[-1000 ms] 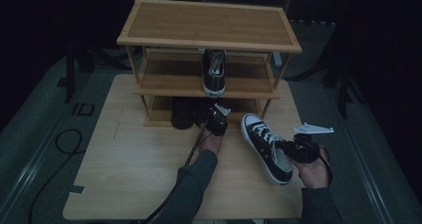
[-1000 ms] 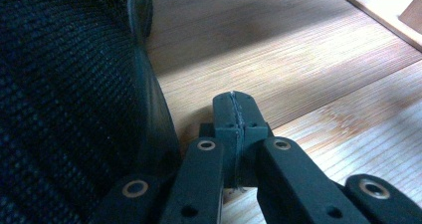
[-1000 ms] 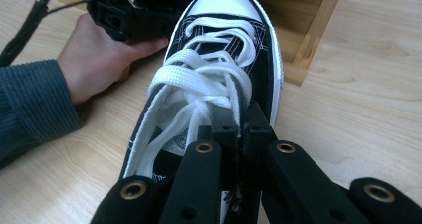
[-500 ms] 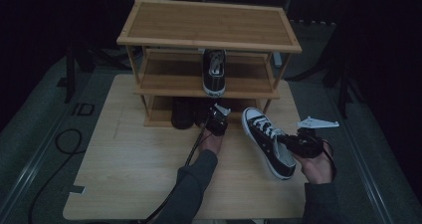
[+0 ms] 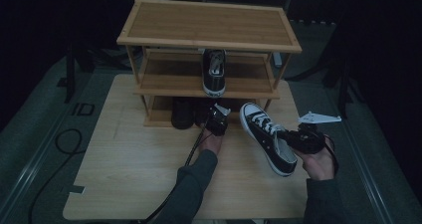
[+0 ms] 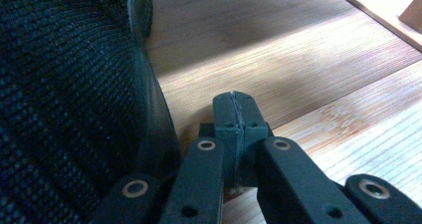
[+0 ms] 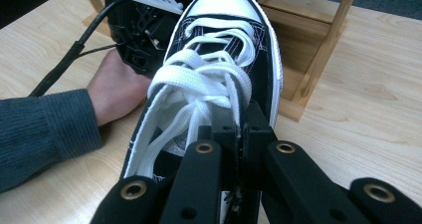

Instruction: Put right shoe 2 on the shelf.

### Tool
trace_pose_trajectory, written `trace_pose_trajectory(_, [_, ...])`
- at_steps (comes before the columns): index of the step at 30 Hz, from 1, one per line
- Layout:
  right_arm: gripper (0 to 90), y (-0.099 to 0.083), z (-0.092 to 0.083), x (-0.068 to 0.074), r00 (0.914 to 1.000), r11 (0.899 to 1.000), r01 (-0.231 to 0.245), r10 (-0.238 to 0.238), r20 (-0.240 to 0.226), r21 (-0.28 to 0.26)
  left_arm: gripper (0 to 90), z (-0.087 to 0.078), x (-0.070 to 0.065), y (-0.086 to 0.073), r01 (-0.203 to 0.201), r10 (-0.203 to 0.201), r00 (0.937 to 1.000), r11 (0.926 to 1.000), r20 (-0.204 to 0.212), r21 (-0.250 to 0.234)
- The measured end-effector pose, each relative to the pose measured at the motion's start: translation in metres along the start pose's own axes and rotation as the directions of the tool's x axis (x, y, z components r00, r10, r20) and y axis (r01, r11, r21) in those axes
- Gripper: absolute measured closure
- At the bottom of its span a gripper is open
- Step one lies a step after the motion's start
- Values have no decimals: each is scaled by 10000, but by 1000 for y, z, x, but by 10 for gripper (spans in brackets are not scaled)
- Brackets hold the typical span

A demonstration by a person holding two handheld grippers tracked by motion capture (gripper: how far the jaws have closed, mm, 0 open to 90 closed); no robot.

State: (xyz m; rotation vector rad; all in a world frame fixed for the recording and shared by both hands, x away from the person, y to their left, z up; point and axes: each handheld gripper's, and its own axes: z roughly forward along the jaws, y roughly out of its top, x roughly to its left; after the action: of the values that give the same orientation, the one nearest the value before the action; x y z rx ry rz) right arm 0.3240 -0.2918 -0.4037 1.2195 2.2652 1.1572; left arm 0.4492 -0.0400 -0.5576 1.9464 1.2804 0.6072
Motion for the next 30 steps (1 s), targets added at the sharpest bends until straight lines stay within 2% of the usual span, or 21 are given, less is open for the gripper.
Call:
trace_pose_trajectory(8, [881,7,-4,-1,9992,9996,272,-271,-308,12,900,0,0,0,-8,8,10000,10000,-3,1])
trace_pose_trajectory(15, [881,14,-10,-3,9955,9984,564,-570,-756,-96,900,0,0,0,64,-64,10000,10000,-51,-59])
trace_pose_trajectory(27, [881,25,-21,-3,9828,9883,1509,-1523,-1049,-210,900,0,0,0,9,-9,10000,10000,-17,1])
trace_pose_trajectory(30, [882,28,-23,-4,9799,9871,1580,-1599,-1191,-251,900,0,0,0,6,-6,10000,10000,-30,-10])
